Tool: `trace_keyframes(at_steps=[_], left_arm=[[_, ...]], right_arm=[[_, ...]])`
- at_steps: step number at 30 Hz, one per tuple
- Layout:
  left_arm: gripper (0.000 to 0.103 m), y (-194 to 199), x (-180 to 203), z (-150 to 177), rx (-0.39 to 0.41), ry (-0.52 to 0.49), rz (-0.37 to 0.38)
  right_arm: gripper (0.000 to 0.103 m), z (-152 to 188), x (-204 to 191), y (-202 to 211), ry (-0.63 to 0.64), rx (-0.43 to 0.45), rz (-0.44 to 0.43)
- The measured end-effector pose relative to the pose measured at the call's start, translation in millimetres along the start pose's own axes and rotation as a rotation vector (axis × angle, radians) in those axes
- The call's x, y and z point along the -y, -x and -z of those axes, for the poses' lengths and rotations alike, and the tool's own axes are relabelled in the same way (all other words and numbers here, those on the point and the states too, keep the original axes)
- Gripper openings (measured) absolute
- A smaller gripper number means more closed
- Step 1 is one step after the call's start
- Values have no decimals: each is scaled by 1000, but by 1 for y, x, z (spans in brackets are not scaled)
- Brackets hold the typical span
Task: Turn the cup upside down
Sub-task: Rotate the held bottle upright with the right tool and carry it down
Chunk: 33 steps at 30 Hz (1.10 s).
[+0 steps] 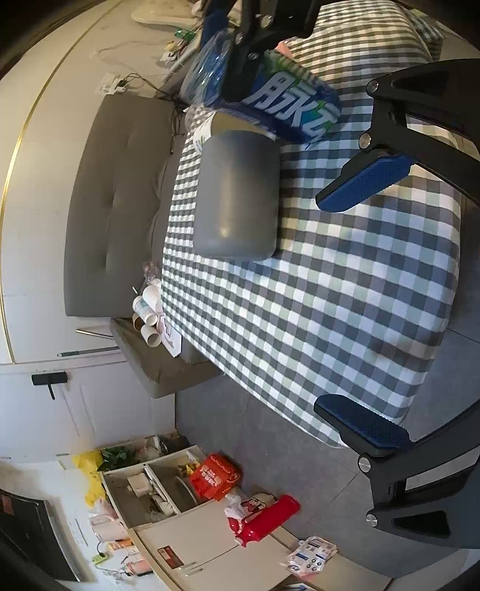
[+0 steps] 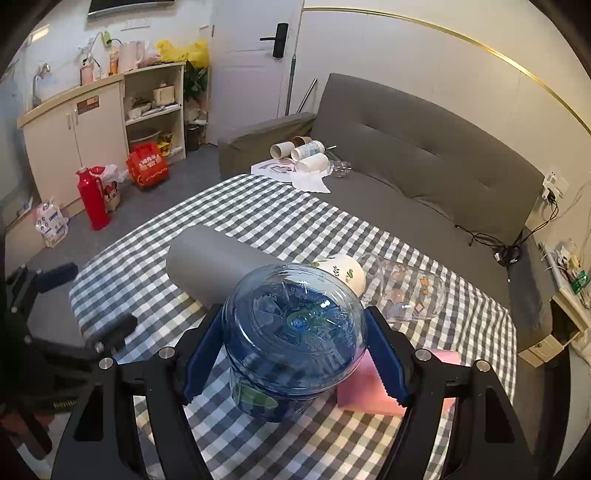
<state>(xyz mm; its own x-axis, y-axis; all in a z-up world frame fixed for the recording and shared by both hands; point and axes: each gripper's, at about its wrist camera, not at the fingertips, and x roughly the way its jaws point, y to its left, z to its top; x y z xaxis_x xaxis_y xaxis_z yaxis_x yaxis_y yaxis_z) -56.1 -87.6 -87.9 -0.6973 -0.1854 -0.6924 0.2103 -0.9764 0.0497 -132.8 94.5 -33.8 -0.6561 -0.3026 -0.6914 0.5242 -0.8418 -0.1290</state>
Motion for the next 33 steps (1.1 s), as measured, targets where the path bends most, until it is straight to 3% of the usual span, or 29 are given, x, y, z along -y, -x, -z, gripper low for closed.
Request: trace_keyframes(at_steps=[19, 33], left_arm=[[102, 4, 3, 0, -6, 2, 9], [102, 9, 0, -4, 10, 3, 29]], right_arm=[[74, 12, -4, 6, 27, -35, -32], [75, 11, 1, 8, -26, -43, -46]])
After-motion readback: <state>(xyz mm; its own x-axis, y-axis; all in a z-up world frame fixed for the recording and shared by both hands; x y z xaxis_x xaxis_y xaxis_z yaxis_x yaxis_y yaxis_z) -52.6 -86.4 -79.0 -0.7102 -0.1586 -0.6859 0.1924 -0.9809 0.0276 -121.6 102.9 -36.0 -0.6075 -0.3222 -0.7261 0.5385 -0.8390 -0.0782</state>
